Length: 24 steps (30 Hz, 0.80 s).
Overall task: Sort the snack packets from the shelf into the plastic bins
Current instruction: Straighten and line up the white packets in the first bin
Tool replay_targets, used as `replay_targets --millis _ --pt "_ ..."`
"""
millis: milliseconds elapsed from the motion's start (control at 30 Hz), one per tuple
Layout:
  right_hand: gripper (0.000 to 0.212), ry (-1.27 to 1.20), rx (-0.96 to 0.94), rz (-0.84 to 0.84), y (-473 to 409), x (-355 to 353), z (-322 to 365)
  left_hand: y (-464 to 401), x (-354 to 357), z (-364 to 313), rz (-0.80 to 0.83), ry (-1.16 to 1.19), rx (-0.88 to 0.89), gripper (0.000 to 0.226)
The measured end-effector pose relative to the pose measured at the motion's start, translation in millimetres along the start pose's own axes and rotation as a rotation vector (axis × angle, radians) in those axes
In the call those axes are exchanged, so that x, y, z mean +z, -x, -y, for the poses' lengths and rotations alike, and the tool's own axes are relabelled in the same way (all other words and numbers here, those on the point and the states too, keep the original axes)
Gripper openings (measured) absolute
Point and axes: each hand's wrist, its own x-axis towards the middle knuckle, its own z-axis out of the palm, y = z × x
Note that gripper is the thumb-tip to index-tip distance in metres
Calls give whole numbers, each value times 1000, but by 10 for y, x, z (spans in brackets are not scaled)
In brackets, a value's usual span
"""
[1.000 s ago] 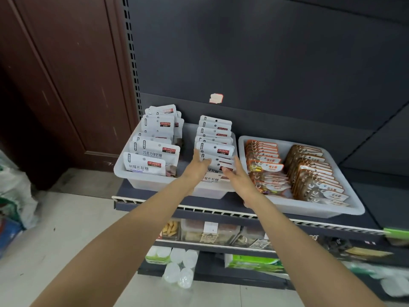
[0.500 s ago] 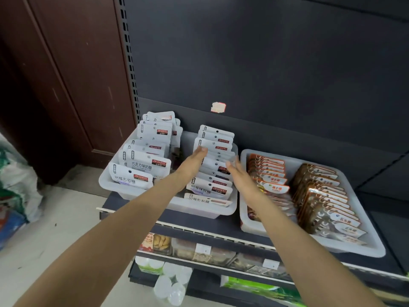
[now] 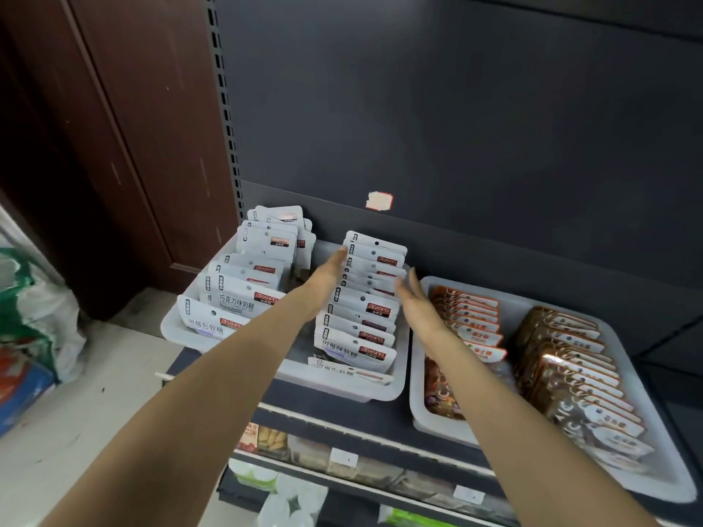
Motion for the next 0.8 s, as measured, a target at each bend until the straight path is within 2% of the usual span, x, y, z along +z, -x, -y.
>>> replay_targets --millis 100,200,267,333,400,467,600,800 --pt "65 10 -13 21 -71 76 -66 8 19 -4 37 -162 27 65" --pt "62 124 -46 -44 -72 96 -36 4 -75 -47 -88 -179 9 64" --pt "60 203 -132 -120 -38 85 37 80 -154 -79 -160 -256 140 55" --pt "54 255 -248 -160 2 111 149 194 -299 -96 -193 -388 350 45" --pt "47 277 -312 -143 33 209 286 304 -510 -101 -241 -504 486 37" --pt "42 240 -318 -123 37 371 433 391 -759 -108 -294 -596 550 32" --pt "36 199 -354 -68 3 816 676 444 -1325 -84 -416 -786 533 32" --pt "39 351 -277 -27 -399 1400 906 176 -1959 -72 -460 -715 499 29"
